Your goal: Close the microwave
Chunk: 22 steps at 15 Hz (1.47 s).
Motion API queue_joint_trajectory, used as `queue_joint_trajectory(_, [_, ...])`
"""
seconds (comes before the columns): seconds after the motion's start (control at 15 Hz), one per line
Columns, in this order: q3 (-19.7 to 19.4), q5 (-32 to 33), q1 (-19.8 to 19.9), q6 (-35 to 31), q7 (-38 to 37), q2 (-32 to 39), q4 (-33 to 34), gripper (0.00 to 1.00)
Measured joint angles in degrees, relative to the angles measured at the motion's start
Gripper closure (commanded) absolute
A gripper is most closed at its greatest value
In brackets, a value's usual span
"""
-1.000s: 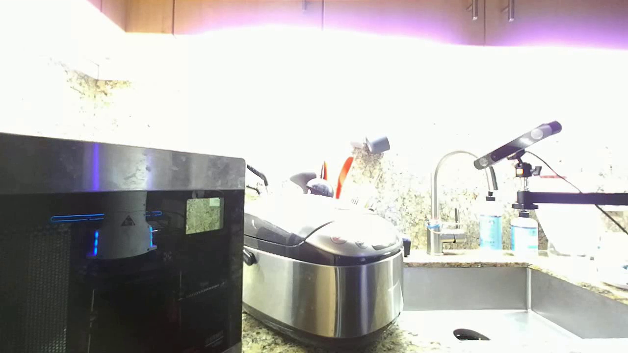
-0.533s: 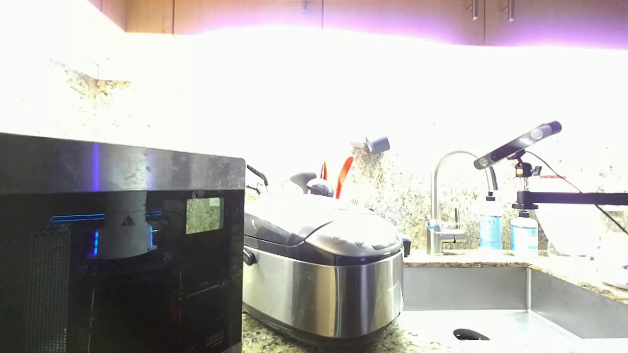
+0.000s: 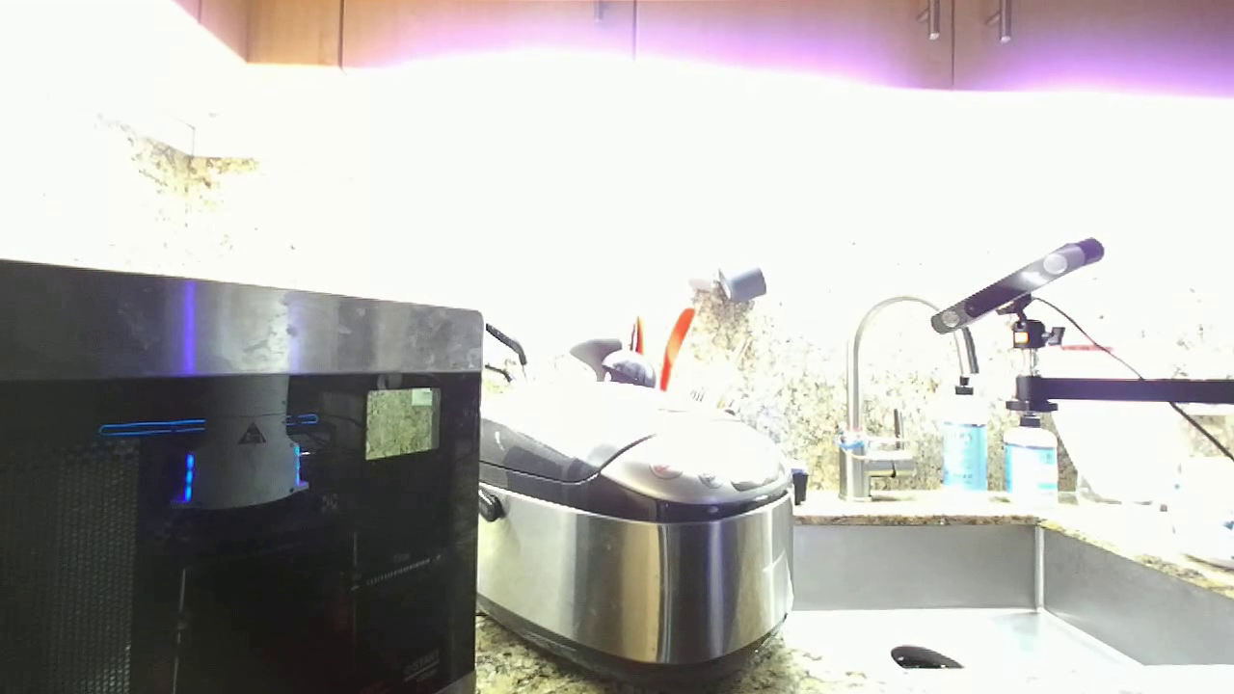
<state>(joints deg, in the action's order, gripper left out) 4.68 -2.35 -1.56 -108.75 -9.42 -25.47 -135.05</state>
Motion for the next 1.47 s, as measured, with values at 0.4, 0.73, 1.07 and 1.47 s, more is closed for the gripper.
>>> queue_joint_trajectory(0.4, [0.0,0.0,0.1,0.4,0.0,1.6,1.3,0.93])
queue_joint_trajectory(0.73, [0.0,0.0,0.1,0.4,0.0,1.7,1.3,1.00])
queue_joint_trajectory(1.07, [0.0,0.0,0.2,-0.9,-0.2,2.8,2.8,1.00])
queue_joint_trajectory(1.47, [0.4,3.5,0.3,-10.3,-2.6,9.7,8.2,1.00])
